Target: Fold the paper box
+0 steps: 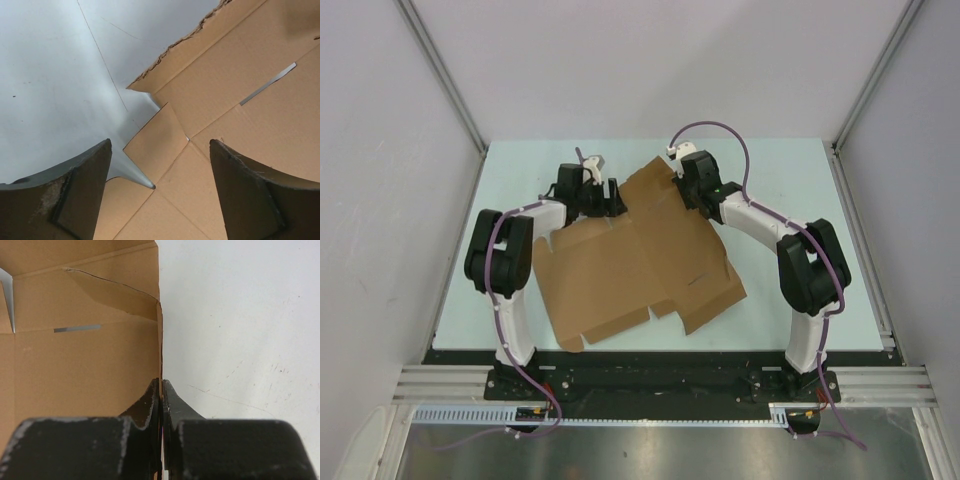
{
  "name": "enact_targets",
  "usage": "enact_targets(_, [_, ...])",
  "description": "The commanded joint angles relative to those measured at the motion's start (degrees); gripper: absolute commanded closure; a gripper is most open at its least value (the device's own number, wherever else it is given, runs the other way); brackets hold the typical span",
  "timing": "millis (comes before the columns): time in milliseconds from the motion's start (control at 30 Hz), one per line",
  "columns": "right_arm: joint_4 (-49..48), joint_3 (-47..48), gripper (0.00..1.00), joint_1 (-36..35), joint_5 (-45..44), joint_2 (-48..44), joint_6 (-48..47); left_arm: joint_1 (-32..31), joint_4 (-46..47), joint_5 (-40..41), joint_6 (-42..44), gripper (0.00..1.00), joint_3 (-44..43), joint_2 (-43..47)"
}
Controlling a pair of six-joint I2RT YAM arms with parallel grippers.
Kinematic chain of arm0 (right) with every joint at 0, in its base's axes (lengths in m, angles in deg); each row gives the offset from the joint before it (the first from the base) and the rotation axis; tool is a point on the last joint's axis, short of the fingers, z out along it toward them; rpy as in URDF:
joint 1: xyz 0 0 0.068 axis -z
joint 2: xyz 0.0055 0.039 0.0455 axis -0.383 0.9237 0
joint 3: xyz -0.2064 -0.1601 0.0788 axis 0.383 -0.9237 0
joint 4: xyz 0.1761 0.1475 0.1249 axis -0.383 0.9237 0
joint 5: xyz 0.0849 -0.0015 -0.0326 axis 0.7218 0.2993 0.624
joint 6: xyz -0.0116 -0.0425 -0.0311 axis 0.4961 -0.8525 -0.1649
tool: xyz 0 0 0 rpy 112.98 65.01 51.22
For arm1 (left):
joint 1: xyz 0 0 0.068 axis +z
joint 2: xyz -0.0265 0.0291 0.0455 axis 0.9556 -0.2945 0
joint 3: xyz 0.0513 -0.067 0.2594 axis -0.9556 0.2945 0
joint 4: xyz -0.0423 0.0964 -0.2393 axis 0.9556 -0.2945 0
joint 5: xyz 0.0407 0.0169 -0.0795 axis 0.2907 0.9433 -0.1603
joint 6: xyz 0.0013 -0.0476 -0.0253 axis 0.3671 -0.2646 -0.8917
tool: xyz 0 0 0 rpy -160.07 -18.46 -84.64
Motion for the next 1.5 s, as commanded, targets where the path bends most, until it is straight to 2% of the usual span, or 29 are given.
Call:
enact_targets(0, [-1.6, 0.58, 1.0, -0.21, 0.54, -1.54, 0.43, -0.43, 1.13, -1.68, 0.32, 0.19, -0.56, 0.31])
enact_targets(133, [-1.69, 0.58, 1.0, -0.21, 0.54, -1.54, 0.34, -1.31, 1.4, -4.32, 1.1, 0.34, -0.21, 1.53])
enact_targets(300, [-1.6, 0.5, 1.0, -0.3, 0.54, -1.63, 0.34, -2.89, -1.5, -7.22, 3.39, 0.46, -1.27, 1.54])
enact_targets(500, [-1.34, 0.58, 1.0, -0.48, 0.45, -2.24, 0.52, -5.61, -1.24, -5.73, 4.0, 0.69, 1.37, 3.55])
enact_targets(600, [-1.6, 0.32, 1.0, -0.57, 0.54, -2.33, 0.52, -6.49, -1.15, -3.63, 4.62, 0.74, 3.3, 6.19])
enact_targets(867, [-1.69, 0.32, 1.0, -1.79, 0.01, -1.81, 0.52, -11.58, -2.82, 4.46, 7.52, 0.72, 7.61, 10.41])
enact_targets(1000, [-1.42, 0.32, 1.0, -2.24, -0.6, -1.89, 0.17, -15.89, -3.0, 10.96, 10.15, 0.66, 9.36, 10.94])
enact_targets(1100, [-1.34, 0.32, 1.0, -2.41, -1.04, -2.16, -0.01, -18.18, -0.02, 17.11, 11.65, 0.64, 13.39, 11.99])
enact_targets(1233, [-0.9, 0.32, 1.0, -2.5, -1.31, -2.16, -0.09, -19.15, 8.67, 23.78, 13.32, 0.66, 19.82, 14.89])
enact_targets(1333, [-0.72, 0.41, 1.0, -2.76, -1.48, -1.98, -0.01, -19.33, 12.11, 24.6, 13.23, 0.67, 22.81, 16.39])
enact_targets(1467, [-0.46, 0.41, 1.0, -2.94, -1.83, -1.63, -0.09, -21.0, 8.44, 26.87, 15.6, 0.65, 21.68, 16.39])
